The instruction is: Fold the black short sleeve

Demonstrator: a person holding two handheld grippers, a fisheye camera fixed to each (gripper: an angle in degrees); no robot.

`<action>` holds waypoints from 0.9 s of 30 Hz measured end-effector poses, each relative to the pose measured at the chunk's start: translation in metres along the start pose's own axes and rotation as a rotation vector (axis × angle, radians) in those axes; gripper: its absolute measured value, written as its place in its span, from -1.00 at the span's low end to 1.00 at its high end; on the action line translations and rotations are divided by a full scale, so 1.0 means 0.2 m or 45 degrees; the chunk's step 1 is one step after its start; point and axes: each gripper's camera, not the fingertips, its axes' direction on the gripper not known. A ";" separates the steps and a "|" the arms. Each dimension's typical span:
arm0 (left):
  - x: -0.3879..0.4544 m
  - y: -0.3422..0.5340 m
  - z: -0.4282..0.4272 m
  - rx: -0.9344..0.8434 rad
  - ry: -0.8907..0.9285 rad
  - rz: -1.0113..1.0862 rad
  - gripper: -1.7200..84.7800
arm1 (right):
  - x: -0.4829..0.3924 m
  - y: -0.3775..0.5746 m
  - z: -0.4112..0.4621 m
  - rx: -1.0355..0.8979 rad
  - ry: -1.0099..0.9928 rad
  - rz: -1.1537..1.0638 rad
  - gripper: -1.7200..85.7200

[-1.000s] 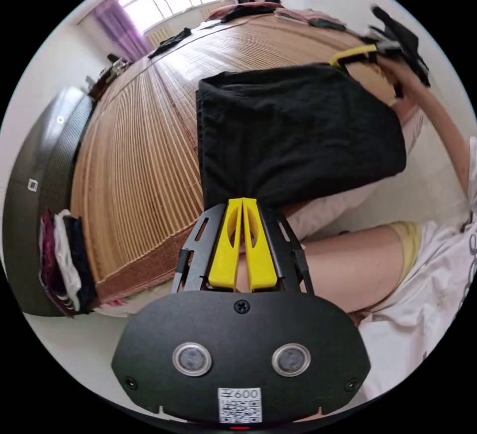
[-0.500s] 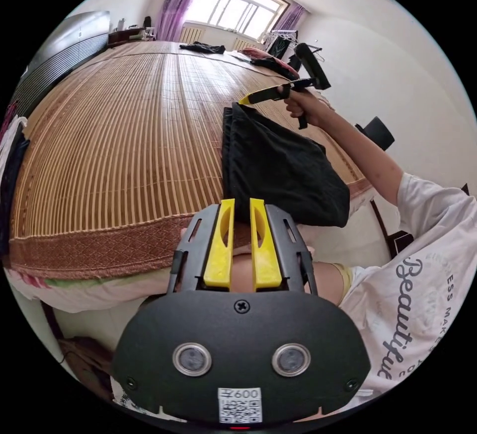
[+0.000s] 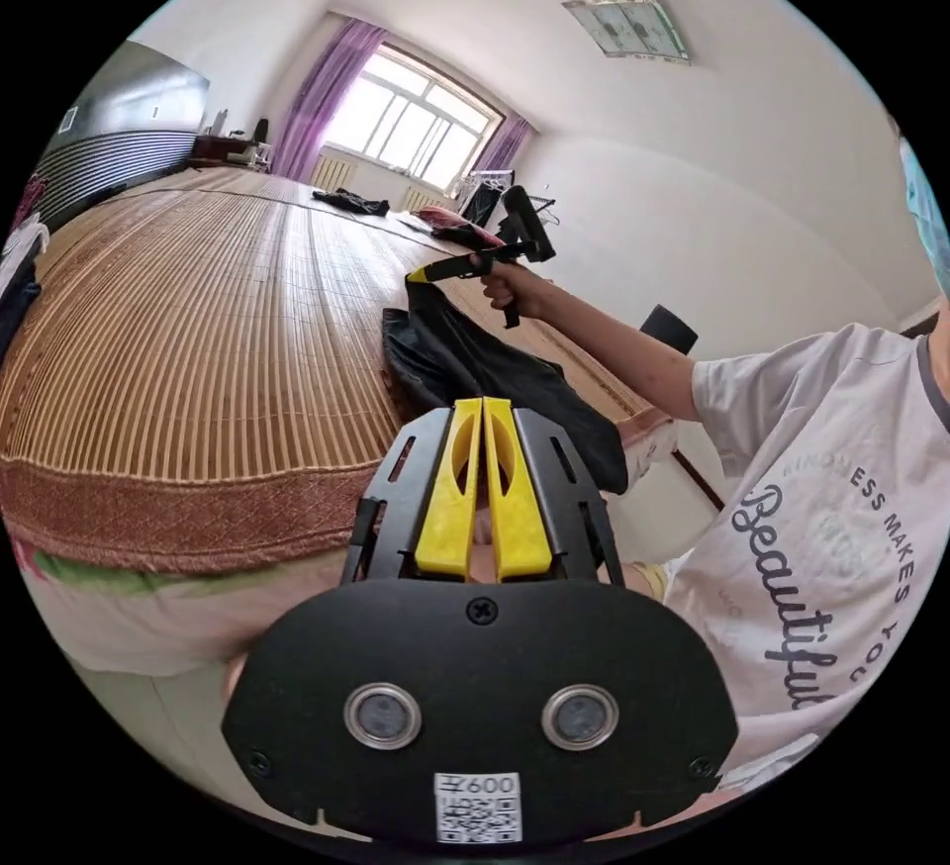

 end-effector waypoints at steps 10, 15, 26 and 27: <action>-0.09 -0.13 0.06 -0.402 -0.321 -0.400 -0.95 | 0.13 0.37 0.24 -0.047 -0.120 -0.002 -0.98; 0.08 -0.23 0.14 -0.546 -0.705 -0.298 -0.96 | 0.24 0.48 0.40 -0.158 -0.047 0.097 -0.98; 0.07 -0.46 0.77 -0.582 -0.541 -0.204 -0.96 | 0.00 0.80 0.19 -0.417 -0.224 -0.114 -0.98; 0.07 -0.46 0.77 -0.561 -0.533 -0.226 -0.96 | 0.01 0.82 0.21 -0.466 -0.218 -0.133 -0.98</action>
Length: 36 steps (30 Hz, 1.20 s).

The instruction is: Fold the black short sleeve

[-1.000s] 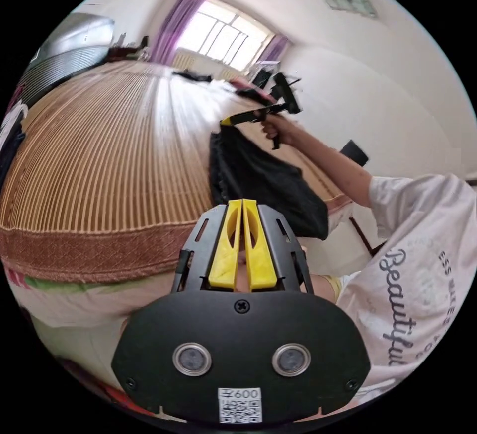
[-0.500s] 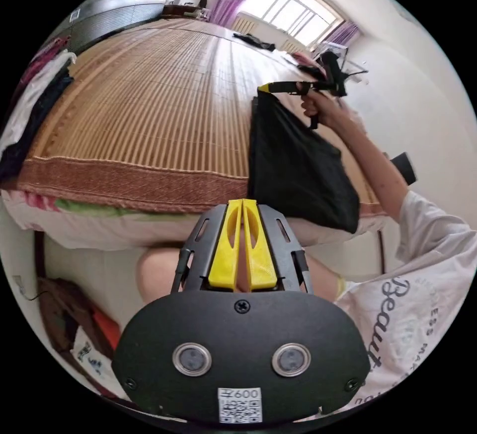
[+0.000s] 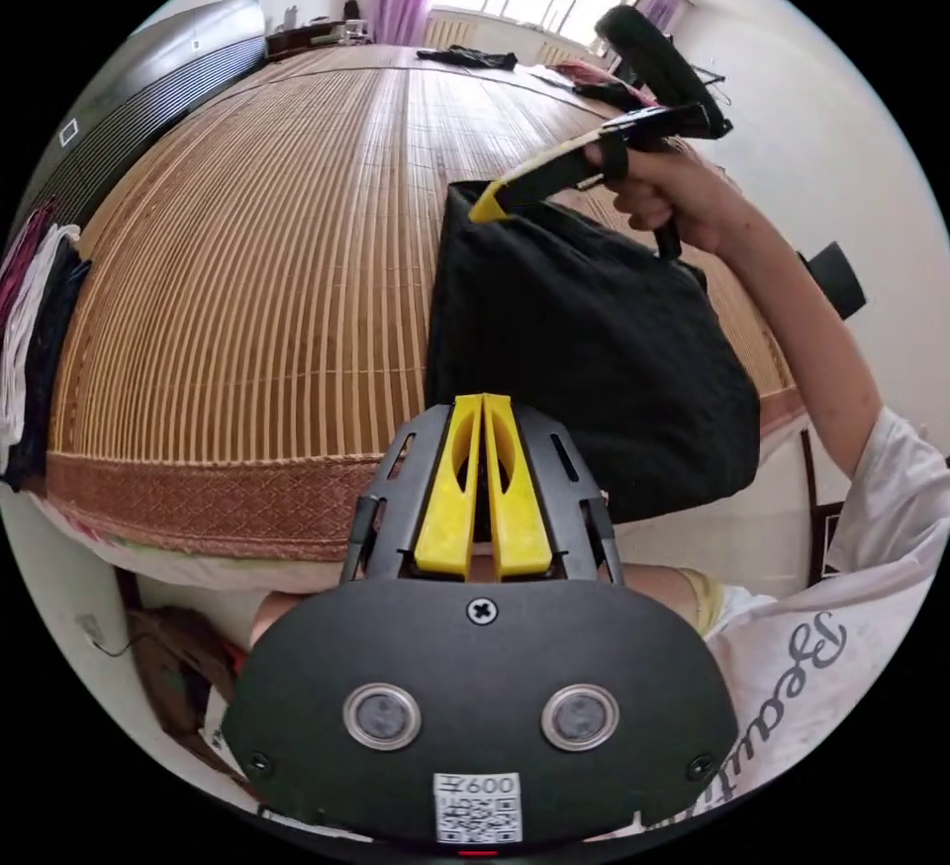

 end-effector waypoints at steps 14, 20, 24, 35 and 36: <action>0.12 -0.06 0.17 -0.012 -0.161 0.022 -0.96 | -0.04 0.12 -0.30 0.004 -0.075 -0.175 -0.98; 0.05 -0.07 0.22 0.004 -0.117 -0.001 -0.96 | 0.48 0.20 -0.63 0.457 -0.008 0.403 -0.98; 0.01 -0.08 0.24 0.007 -0.091 -0.010 -0.96 | 0.39 0.25 -0.84 0.566 0.416 0.511 -0.98; -0.08 -0.10 0.31 0.013 -0.121 0.006 -0.96 | 0.61 0.33 -1.29 0.563 0.418 0.755 -0.98; -0.09 -0.11 0.31 0.013 -0.125 0.007 -0.96 | 0.61 0.33 -1.34 0.571 0.471 0.772 -0.98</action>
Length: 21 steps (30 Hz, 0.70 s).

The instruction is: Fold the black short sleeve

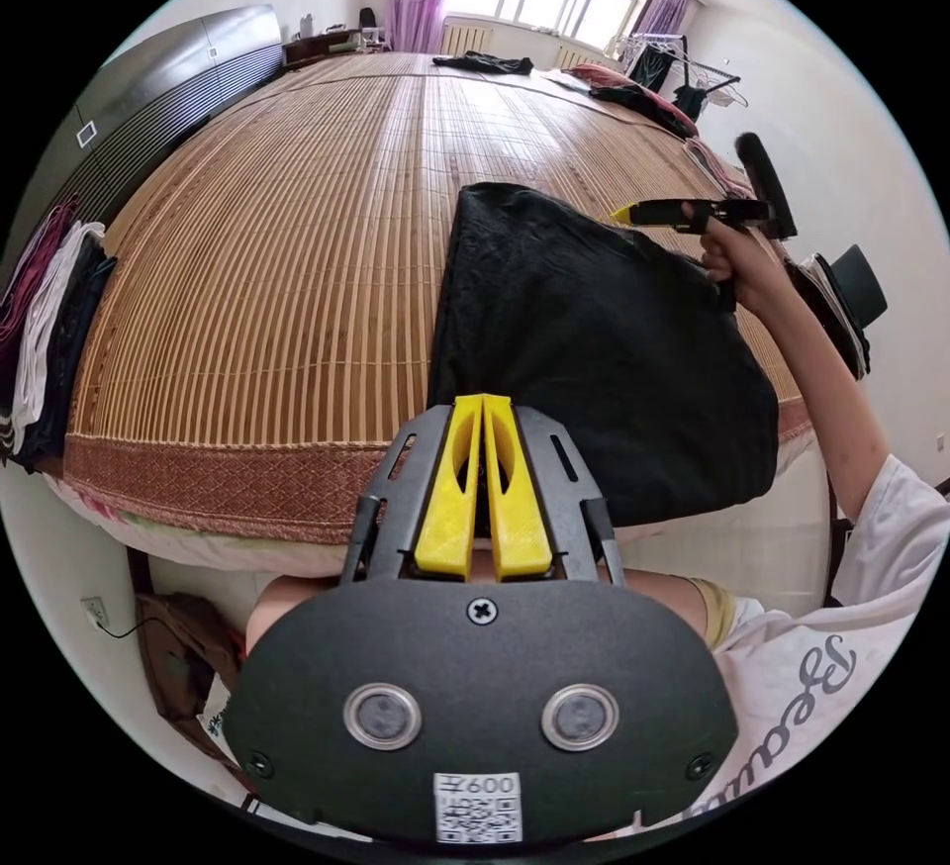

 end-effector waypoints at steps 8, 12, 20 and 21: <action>-0.06 -0.01 0.04 0.006 -0.056 0.029 -0.96 | -0.48 -0.39 -0.04 -0.118 -0.302 -0.247 -0.98; -0.11 0.01 0.04 0.018 -0.065 0.047 -0.96 | -0.34 -0.53 0.00 -0.206 -0.179 -0.164 -0.98; -0.22 0.02 0.05 0.033 -0.080 0.038 -0.96 | -0.24 -0.71 -0.53 -0.046 0.110 -0.113 -0.98; -0.23 0.02 0.05 0.033 -0.084 0.040 -0.96 | -0.28 -0.72 -0.55 -0.030 0.065 -0.129 -0.98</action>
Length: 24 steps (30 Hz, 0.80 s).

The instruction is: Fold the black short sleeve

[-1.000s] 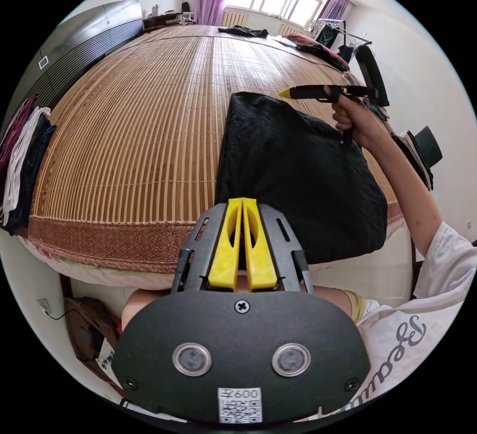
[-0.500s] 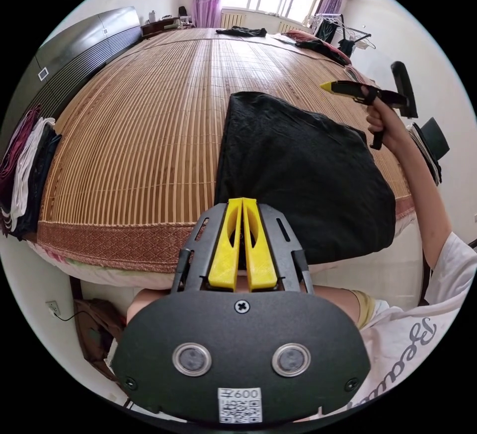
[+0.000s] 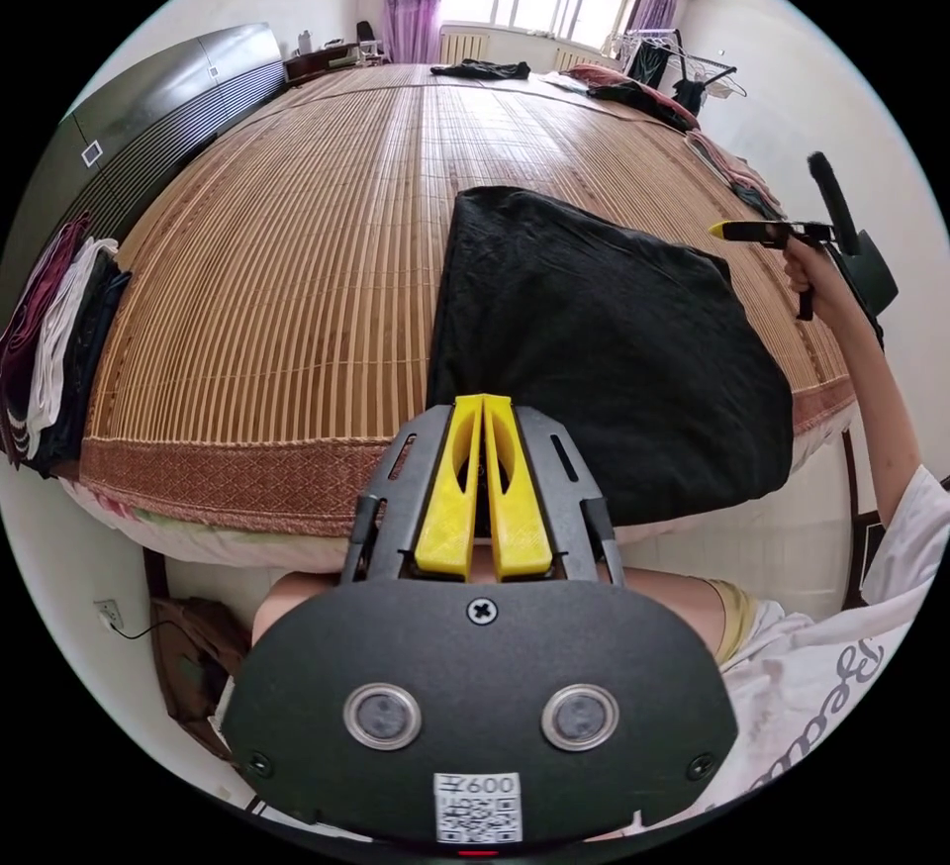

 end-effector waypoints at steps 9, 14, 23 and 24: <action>-0.14 0.04 0.00 0.009 0.000 0.003 -0.96 | -0.05 -0.31 0.25 -0.048 -0.507 0.240 -0.98; -0.20 0.09 -0.03 0.037 -0.009 0.023 -0.95 | -0.05 -0.24 -0.24 0.340 -0.273 0.408 -0.98; -0.02 0.20 -0.07 0.090 -0.413 0.198 -0.95 | -0.94 -0.08 -0.15 0.139 -0.454 0.125 -0.98; -0.02 0.21 -0.09 0.112 -0.443 0.189 -0.95 | -0.95 -0.09 -0.15 0.160 -0.436 0.132 -0.98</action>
